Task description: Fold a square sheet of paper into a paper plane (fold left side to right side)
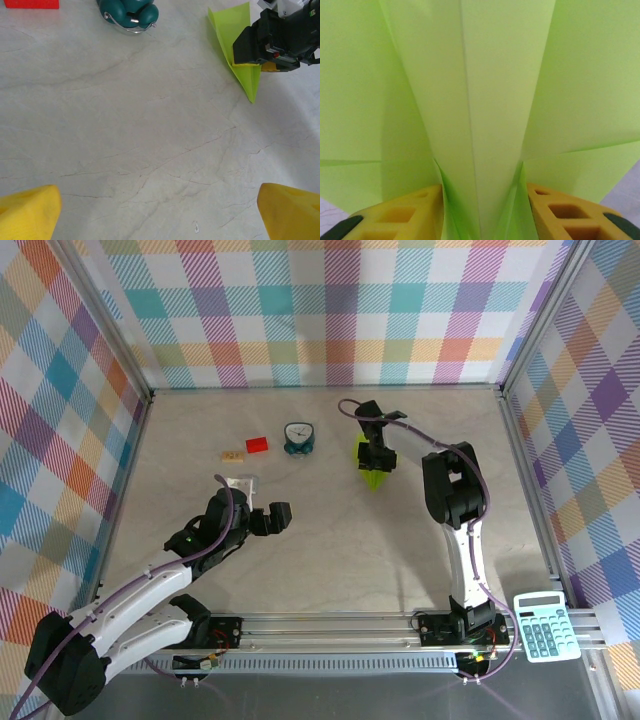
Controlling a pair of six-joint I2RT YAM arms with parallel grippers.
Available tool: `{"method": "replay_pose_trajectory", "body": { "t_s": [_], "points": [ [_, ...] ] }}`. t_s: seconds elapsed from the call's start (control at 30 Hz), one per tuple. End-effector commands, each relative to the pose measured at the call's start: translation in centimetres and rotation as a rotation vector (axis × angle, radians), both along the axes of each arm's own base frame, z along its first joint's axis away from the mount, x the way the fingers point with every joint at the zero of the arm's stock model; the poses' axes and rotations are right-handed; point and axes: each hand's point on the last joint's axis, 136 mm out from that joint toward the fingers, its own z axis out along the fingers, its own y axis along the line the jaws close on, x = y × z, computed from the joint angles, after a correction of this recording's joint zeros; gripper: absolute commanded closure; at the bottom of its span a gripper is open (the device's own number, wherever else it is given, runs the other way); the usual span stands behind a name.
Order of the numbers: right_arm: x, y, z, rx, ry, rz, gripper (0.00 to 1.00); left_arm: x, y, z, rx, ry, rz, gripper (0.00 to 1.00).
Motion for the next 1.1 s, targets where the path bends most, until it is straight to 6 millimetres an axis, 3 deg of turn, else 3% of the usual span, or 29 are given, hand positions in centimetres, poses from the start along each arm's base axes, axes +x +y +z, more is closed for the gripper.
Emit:
{"method": "replay_pose_trajectory", "body": {
  "t_s": [0.0,0.23,0.57,1.07],
  "points": [
    [-2.0,0.9,-2.1,0.038,0.090,0.062,0.57,0.7,0.4,1.5,-0.002,-0.038,0.021,0.00],
    [-2.4,1.3,-1.3,0.031,0.084,0.089,0.59,0.9,0.2,1.6,-0.003,-0.037,0.014,0.00],
    [-2.1,1.3,1.8,0.037,0.036,0.093,0.58,1.0,0.0,1.9,-0.006,-0.039,0.011,0.00],
    [-2.4,1.3,3.4,0.035,0.019,0.104,0.54,1.3,-0.1,2.8,-0.009,-0.053,0.009,0.00]
  ]
}}
